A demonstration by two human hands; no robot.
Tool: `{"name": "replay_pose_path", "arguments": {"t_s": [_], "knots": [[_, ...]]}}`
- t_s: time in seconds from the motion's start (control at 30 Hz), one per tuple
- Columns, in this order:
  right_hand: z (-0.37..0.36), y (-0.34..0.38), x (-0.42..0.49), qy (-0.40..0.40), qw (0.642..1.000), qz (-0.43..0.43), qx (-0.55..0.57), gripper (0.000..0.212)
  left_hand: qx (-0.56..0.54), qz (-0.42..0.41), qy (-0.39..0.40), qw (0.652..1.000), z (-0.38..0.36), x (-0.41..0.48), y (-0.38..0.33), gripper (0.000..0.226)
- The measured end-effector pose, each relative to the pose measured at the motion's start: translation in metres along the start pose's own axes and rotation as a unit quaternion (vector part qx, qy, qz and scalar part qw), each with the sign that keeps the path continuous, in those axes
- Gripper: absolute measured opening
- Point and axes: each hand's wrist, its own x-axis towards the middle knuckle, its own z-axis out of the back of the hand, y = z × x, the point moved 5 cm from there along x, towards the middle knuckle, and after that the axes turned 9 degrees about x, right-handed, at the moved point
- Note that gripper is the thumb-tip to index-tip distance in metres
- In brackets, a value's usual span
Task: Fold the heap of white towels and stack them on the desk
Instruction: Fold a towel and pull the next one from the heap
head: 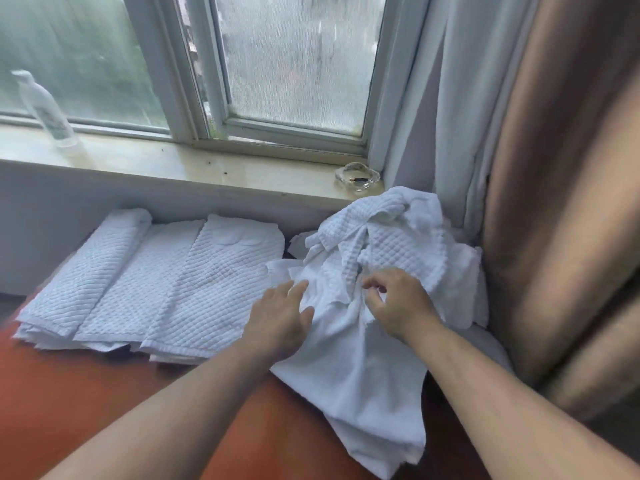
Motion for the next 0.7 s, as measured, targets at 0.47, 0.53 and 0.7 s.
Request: {"name": "replay_pose_path", "arguments": {"t_s": [0.47,0.53,0.7], "knots": [[0.003,-0.085,0.0,-0.116,0.971,-0.207,0.029,0.089,0.017,-0.083,0.116,0.99,-0.045,0.024,-0.059,0.137],[-0.005,-0.098,0.013,-0.155,0.967,-0.2,0.011,0.088,0.069,-0.092,0.107,0.988,-0.067,0.051,-0.06,0.144],[-0.035,-0.114,0.045,-0.297,0.942,-0.122,-0.102,0.085,0.095,-0.096,0.058,0.989,-0.117,0.121,-0.048,0.141]]}}
